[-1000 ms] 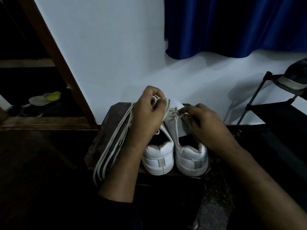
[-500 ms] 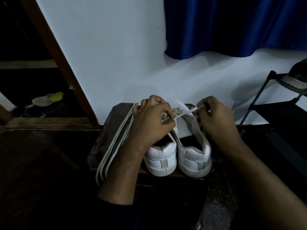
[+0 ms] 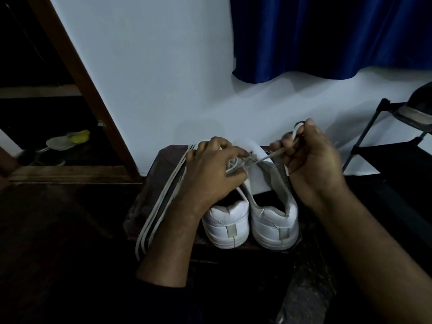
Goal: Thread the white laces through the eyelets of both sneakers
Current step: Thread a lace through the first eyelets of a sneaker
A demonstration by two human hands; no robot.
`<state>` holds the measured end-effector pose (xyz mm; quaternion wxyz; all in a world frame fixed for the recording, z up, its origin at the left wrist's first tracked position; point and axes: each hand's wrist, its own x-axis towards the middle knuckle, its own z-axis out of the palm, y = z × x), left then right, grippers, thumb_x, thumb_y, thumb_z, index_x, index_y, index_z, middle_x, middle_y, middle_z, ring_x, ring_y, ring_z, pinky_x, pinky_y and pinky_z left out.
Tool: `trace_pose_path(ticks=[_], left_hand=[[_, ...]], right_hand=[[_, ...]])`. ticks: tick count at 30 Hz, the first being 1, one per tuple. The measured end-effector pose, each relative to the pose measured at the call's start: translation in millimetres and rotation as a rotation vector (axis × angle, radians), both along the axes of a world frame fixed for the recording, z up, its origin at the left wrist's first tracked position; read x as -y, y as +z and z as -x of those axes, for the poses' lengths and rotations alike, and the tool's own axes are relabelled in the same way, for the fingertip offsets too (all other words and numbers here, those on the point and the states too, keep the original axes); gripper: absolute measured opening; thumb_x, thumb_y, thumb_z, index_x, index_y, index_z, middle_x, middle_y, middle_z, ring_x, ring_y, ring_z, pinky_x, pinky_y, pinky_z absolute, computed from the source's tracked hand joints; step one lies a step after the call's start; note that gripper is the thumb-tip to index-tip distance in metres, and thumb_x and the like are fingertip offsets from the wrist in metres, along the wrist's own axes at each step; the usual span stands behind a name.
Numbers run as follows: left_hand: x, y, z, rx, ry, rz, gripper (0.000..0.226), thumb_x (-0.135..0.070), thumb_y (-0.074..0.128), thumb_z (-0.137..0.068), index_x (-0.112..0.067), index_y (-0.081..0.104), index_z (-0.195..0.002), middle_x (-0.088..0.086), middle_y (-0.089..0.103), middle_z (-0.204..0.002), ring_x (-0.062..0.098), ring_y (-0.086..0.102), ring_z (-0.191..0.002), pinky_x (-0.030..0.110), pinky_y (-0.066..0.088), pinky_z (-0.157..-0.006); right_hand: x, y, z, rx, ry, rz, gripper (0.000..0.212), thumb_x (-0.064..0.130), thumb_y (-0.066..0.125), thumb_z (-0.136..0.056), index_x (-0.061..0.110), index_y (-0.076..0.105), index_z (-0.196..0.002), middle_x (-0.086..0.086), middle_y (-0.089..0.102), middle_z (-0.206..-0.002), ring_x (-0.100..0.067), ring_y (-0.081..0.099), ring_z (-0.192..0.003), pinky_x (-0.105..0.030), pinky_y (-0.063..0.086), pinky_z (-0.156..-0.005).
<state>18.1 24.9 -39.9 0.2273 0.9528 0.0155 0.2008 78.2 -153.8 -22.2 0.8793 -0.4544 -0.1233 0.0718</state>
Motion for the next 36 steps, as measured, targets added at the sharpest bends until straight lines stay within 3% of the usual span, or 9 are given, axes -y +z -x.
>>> trace_pose_path(ticks=[7,11,13,18,20,24,28,34,36], left_hand=[[0,0,-2,-0.001,0.018,-0.052,0.042,-0.057,0.057,-0.076,-0.047,0.072,-0.114,-0.016,0.054,-0.131,0.012,0.045,-0.126,0.034,0.023,-0.098],[1,-1,-2,0.000,0.009,-0.024,0.060,-0.068,0.040,-0.066,-0.047,0.071,-0.112,-0.017,0.053,-0.128,0.009,0.044,-0.123,0.030,0.020,-0.095],[1,-1,-3,0.001,0.008,-0.007,0.057,-0.066,0.041,-0.067,-0.046,0.071,-0.111,-0.017,0.053,-0.127,0.010,0.045,-0.122,0.032,0.023,-0.096],[1,-3,-4,-0.012,-0.009,0.003,0.044,-0.050,0.057,-0.073,-0.046,0.071,-0.115,-0.014,0.054,-0.131,0.011,0.044,-0.125,0.036,0.026,-0.101],[1,-3,-4,-0.011,-0.015,0.008,0.041,-0.045,0.063,-0.076,-0.045,0.071,-0.116,-0.015,0.054,-0.130,0.011,0.044,-0.124,0.034,0.025,-0.099],[0,-5,-5,-0.013,-0.016,0.019,0.042,-0.048,0.062,-0.075,-0.045,0.072,-0.116,-0.015,0.055,-0.128,0.011,0.045,-0.123,0.035,0.027,-0.099],[1,-4,-4,-0.022,-0.025,0.022,0.042,-0.050,0.061,-0.076,-0.045,0.071,-0.116,-0.015,0.054,-0.127,0.010,0.045,-0.122,0.033,0.025,-0.097],[3,-1,-3,-0.041,-0.023,0.009,0.038,-0.044,0.061,-0.077,-0.045,0.073,-0.113,-0.014,0.055,-0.131,0.010,0.044,-0.123,0.032,0.023,-0.096],[5,0,-3,-0.041,-0.018,-0.012,0.038,-0.044,0.057,-0.077,-0.044,0.073,-0.112,-0.015,0.055,-0.131,0.011,0.045,-0.123,0.032,0.024,-0.097]], right_hand=[[-4,-20,3,0.766,-0.156,1.132,0.023,0.028,0.068,-0.093,0.021,0.048,-0.101,0.012,0.060,-0.089,-0.001,0.054,-0.077,-0.015,0.042,-0.067],[-3,-19,-1,0.867,-0.176,1.293,0.016,0.026,0.072,-0.087,0.027,0.059,-0.097,0.017,0.062,-0.085,-0.013,0.052,-0.089,-0.045,0.044,-0.088],[-5,-22,0,0.788,-0.127,1.154,0.013,0.025,0.072,-0.088,0.027,0.059,-0.089,0.013,0.065,-0.082,-0.014,0.056,-0.086,-0.045,0.047,-0.084],[-2,-2,0,0.130,0.069,0.038,0.020,0.000,0.053,-0.099,0.018,0.051,-0.092,-0.008,0.059,-0.081,-0.022,0.068,-0.081,-0.041,0.054,-0.090],[2,2,1,0.049,0.023,0.065,0.018,0.000,0.045,-0.102,0.018,0.047,-0.098,-0.006,0.052,-0.077,-0.021,0.059,-0.063,-0.039,0.059,-0.076],[2,-16,-3,0.676,-0.276,1.051,0.010,0.024,0.061,-0.098,0.021,0.064,-0.107,0.001,0.054,-0.093,-0.002,0.054,-0.072,-0.010,0.041,-0.067],[-3,-27,-10,0.916,-0.205,1.284,0.009,0.024,0.073,-0.089,0.017,0.077,-0.090,-0.002,0.055,-0.093,-0.020,0.058,-0.082,-0.022,0.037,-0.071],[-4,-3,2,0.114,0.042,0.127,0.023,0.020,0.044,-0.106,0.016,0.055,-0.086,-0.002,0.069,-0.077,-0.024,0.064,-0.084,-0.034,0.046,-0.080],[0,0,2,-0.016,0.081,0.006,0.025,0.020,0.039,-0.108,0.019,0.048,-0.085,0.000,0.051,-0.063,-0.021,0.055,-0.065,-0.037,0.049,-0.073]])
